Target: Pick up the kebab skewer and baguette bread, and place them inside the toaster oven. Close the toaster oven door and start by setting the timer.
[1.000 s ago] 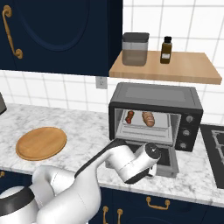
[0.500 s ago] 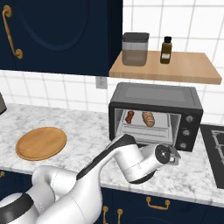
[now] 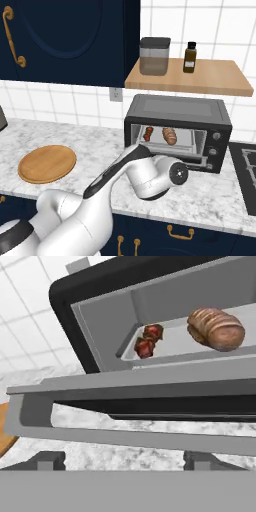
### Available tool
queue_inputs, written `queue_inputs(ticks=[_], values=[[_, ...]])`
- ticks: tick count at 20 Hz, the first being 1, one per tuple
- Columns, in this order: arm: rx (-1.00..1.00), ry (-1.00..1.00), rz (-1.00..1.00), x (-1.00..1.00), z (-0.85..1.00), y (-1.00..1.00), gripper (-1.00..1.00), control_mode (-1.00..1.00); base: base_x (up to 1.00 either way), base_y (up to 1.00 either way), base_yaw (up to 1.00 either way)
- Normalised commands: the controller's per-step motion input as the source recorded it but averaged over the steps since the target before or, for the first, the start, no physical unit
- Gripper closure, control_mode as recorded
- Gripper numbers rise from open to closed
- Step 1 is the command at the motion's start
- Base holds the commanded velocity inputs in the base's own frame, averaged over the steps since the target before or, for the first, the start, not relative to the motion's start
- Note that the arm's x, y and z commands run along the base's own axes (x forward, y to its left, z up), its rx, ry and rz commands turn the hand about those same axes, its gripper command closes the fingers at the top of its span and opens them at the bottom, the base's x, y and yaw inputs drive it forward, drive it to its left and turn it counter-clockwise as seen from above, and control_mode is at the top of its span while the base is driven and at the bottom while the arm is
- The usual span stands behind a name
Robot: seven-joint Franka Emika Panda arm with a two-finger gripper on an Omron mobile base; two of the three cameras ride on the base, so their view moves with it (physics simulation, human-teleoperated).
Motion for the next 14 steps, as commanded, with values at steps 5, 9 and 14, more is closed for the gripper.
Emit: queue_inputs(ticks=[5, 9, 14], values=[[0.0, -0.24, 0.0, 0.88, 0.28, 0.29, -1.0, -1.0, 0.0, 0.0, 0.0], [0.0, -0.24, -0.01, 0.76, 0.59, 0.05, -1.0, -1.0, 0.0, 0.0, 0.0], [0.0, -0.18, 0.0, 0.21, 0.59, 0.0, -1.0, -1.0, 0.0, 0.0, 0.0]])
